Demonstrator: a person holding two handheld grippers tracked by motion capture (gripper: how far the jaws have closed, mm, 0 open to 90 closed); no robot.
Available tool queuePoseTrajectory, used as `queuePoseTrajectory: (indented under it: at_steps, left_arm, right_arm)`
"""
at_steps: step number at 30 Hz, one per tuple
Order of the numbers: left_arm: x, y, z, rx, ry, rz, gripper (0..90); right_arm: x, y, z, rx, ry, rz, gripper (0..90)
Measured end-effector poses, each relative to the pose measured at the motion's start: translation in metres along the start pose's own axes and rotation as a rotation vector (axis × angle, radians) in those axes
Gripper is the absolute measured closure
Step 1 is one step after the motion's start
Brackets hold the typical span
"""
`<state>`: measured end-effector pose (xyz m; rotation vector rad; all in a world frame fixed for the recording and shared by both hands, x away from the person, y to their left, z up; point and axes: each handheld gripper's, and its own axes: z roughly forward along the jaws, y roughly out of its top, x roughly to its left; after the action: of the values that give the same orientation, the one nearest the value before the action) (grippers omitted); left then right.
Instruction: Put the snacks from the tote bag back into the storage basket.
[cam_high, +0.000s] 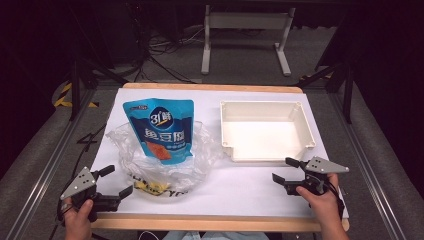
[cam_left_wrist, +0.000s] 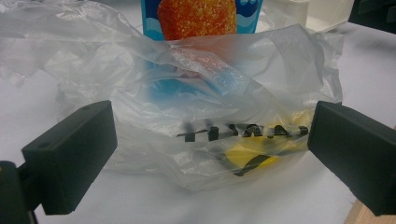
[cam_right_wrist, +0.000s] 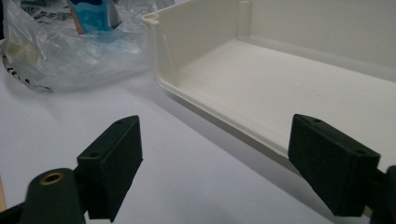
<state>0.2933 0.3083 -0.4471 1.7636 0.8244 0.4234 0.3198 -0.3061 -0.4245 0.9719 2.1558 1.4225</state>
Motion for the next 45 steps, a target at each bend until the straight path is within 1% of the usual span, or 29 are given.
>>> queuePoseTrajectory:
  at_steps: [4,5,9,11,13,21,23,25,29,31,36,38,41,43,45]
  left_arm:
    - [0.000,0.000,0.001,0.001,0.003,-0.002,2.1]
    - [0.000,0.000,0.001,0.001,0.003,-0.003,2.1]
    - [0.000,0.000,0.001,0.005,0.005,-0.005,2.1]
    - [-0.001,0.000,0.001,0.002,0.005,-0.008,2.1]
    - [-0.001,0.000,0.000,0.001,0.003,0.007,2.2]
    - [-0.002,0.001,0.000,-0.007,0.001,0.009,2.1]
    - [-0.002,0.001,0.000,-0.007,-0.001,0.012,2.1]
    - [-0.002,0.001,0.000,-0.007,-0.003,0.017,2.1]
    - [-0.002,0.001,0.000,-0.010,-0.005,0.019,2.1]
    - [-0.002,0.001,0.000,-0.009,-0.004,0.020,2.1]
    - [-0.002,0.001,0.000,-0.010,-0.004,0.021,2.1]
    - [-0.002,0.001,0.000,-0.009,-0.005,0.020,2.1]
    - [-0.002,0.001,0.000,-0.009,-0.006,0.021,2.1]
    - [-0.002,0.001,0.000,-0.009,-0.006,0.021,2.1]
    - [-0.002,0.001,0.000,-0.009,-0.006,0.021,2.1]
  right_arm:
    - [0.003,0.004,-0.002,-0.011,0.015,-0.002,17.5]
    - [0.004,0.006,-0.002,-0.013,0.012,-0.011,17.1]
    - [0.005,0.010,-0.003,-0.003,0.009,-0.039,16.3]
    - [0.005,0.011,-0.003,0.001,0.011,-0.038,16.1]
    - [0.006,0.013,-0.004,-0.002,0.011,-0.050,15.8]
    - [0.007,0.018,-0.007,-0.013,0.006,-0.056,14.2]
    - [0.009,0.020,-0.007,-0.016,0.017,-0.064,14.1]
    - [0.011,0.027,-0.009,-0.013,0.013,-0.083,14.3]
    - [0.015,0.043,-0.010,-0.020,0.032,-0.108,13.5]
    - [0.018,0.051,-0.010,-0.015,0.047,-0.125,13.1]
    - [0.021,0.071,-0.009,-0.026,0.065,-0.142,10.7]
    - [0.022,0.080,-0.009,-0.021,0.068,-0.146,9.9]
    - [0.021,0.092,-0.008,0.004,0.065,-0.148,9.3]
    - [0.021,0.099,-0.007,0.009,0.058,-0.150,9.2]
    - [0.021,0.103,-0.006,0.006,0.066,-0.150,8.9]
